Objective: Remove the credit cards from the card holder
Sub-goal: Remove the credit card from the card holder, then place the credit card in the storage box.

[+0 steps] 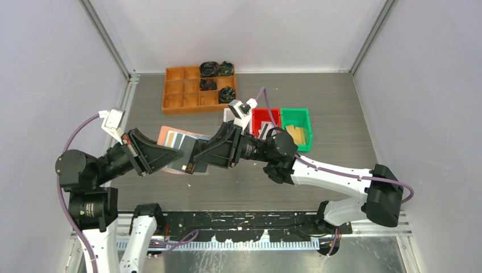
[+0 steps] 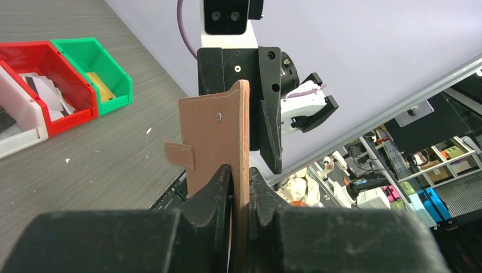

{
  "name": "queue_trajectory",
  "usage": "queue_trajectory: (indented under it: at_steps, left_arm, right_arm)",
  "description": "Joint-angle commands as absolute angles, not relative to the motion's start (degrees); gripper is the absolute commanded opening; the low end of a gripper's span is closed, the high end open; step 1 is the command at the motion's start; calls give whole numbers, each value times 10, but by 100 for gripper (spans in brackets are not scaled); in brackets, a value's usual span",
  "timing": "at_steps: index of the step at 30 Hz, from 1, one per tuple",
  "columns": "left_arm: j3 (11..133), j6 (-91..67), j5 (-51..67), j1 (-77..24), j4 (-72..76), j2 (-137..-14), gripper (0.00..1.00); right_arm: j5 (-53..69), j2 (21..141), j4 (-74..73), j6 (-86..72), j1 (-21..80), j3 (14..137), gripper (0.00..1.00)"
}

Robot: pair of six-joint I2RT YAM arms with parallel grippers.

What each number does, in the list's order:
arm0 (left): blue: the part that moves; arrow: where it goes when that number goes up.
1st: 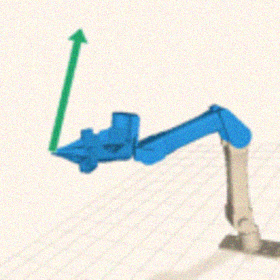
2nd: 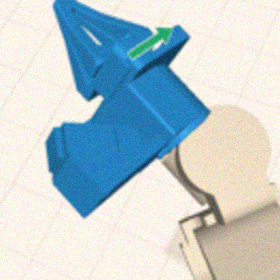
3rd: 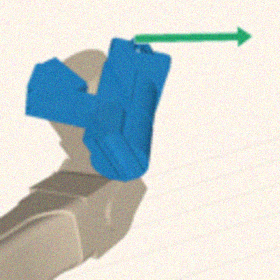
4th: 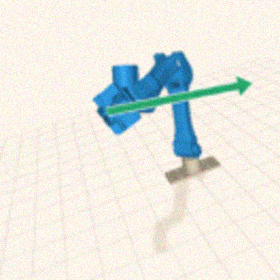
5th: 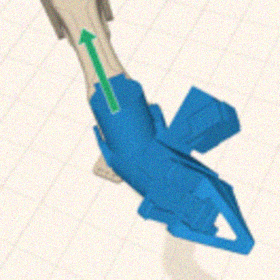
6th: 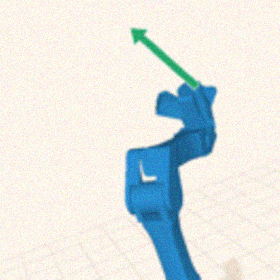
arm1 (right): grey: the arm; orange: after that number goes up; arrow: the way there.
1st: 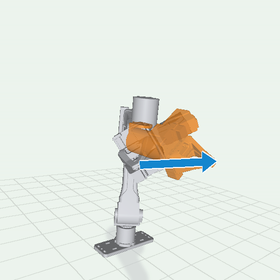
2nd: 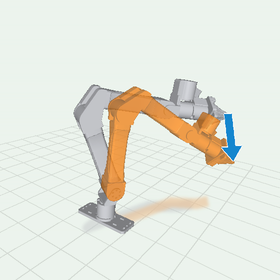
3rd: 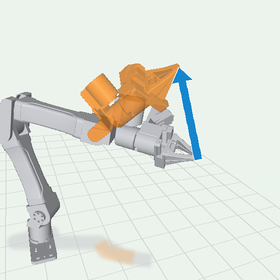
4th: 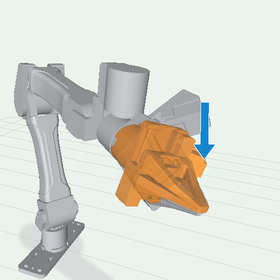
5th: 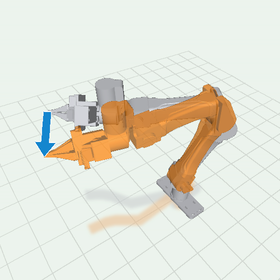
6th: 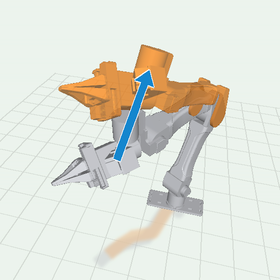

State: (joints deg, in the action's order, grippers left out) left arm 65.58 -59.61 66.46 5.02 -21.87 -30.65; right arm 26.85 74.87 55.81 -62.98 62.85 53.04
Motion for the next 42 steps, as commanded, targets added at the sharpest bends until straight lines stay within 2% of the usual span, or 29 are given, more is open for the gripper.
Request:
queue_trajectory:
  at_steps: [1,5,10,18,22,25,28,34,42]
  left_arm:
    - [677,-580,659,53,-199,-308,0]
    - [683,-564,657,53,-208,-310,0]
    - [694,-543,652,53,-228,-316,0]
    - [711,-498,640,52,-263,-317,0]
    - [720,-462,633,52,-286,-315,0]
    - [722,-455,628,53,-292,-311,0]
    - [722,-455,629,53,-295,-311,0]
    - [716,-469,638,53,-285,-315,0]
    - [717,-473,648,53,-281,-312,0]
  right_arm:
    - [270,756,578,-630,631,572,34]
    - [276,745,566,-619,631,559,2]
    - [275,677,464,-568,603,515,1]
    - [346,572,321,-562,476,476,1]
    - [324,552,101,-498,385,521,1]
    - [270,598,-57,-420,334,584,1]
    - [242,681,-141,-344,322,638,1]
    - [190,866,-206,-276,310,741,1]
    - [192,1060,-228,-261,310,852,1]
